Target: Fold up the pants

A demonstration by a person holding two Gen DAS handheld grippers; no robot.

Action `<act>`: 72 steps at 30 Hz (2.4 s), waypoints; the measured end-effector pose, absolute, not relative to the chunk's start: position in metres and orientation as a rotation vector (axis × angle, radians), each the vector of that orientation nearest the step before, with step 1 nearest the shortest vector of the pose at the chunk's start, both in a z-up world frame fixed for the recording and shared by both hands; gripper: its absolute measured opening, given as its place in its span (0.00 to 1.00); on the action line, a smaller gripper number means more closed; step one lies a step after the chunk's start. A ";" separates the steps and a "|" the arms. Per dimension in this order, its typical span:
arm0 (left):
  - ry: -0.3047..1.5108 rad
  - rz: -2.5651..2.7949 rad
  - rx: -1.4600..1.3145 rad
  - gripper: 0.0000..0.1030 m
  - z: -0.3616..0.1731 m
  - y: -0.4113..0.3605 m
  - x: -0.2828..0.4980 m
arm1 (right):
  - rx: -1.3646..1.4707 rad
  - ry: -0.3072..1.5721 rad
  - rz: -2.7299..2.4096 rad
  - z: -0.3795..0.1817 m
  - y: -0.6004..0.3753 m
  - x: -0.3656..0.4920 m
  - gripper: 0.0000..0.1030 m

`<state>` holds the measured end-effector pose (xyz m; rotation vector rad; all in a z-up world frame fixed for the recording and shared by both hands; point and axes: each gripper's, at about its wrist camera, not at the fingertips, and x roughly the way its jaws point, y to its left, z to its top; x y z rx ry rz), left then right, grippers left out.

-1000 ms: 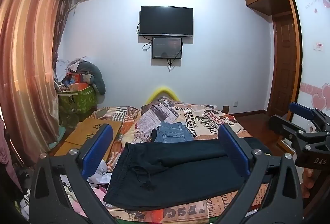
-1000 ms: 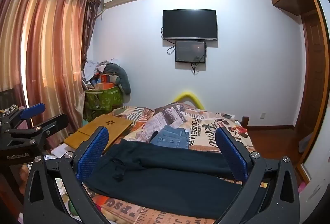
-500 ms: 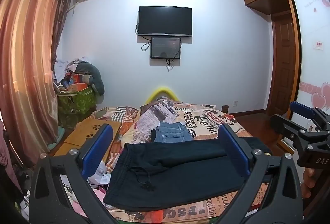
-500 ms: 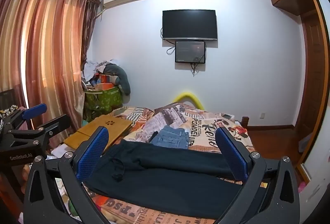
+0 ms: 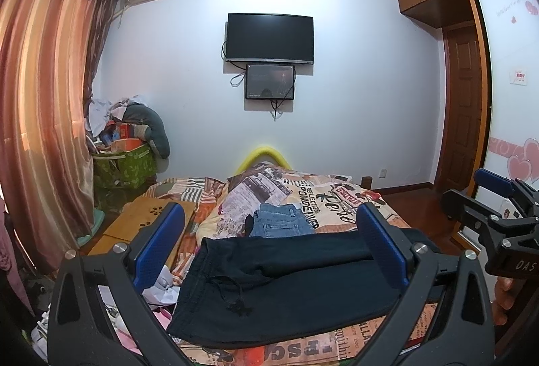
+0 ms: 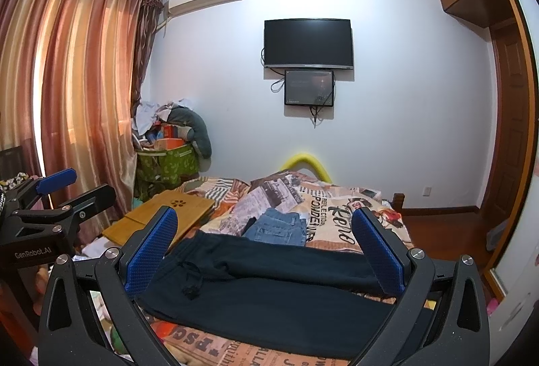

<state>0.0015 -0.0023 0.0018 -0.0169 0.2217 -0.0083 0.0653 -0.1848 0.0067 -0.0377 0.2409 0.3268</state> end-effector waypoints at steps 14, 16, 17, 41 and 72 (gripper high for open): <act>0.205 -0.019 -0.007 1.00 0.000 -0.005 -0.007 | -0.032 0.236 0.326 0.007 -0.185 0.064 1.00; 0.205 -0.022 -0.007 1.00 0.000 -0.006 -0.008 | -0.028 0.236 0.328 0.007 -0.185 0.064 1.00; 0.205 -0.022 -0.007 1.00 0.000 -0.004 -0.008 | -0.026 0.235 0.329 0.007 -0.184 0.064 1.00; 0.209 -0.027 -0.011 1.00 0.000 -0.007 -0.008 | -0.019 0.233 0.326 0.007 -0.183 0.065 1.00; 0.325 -0.035 -0.006 1.00 -0.030 0.012 0.087 | -0.025 0.383 0.240 -0.031 -0.206 0.133 1.00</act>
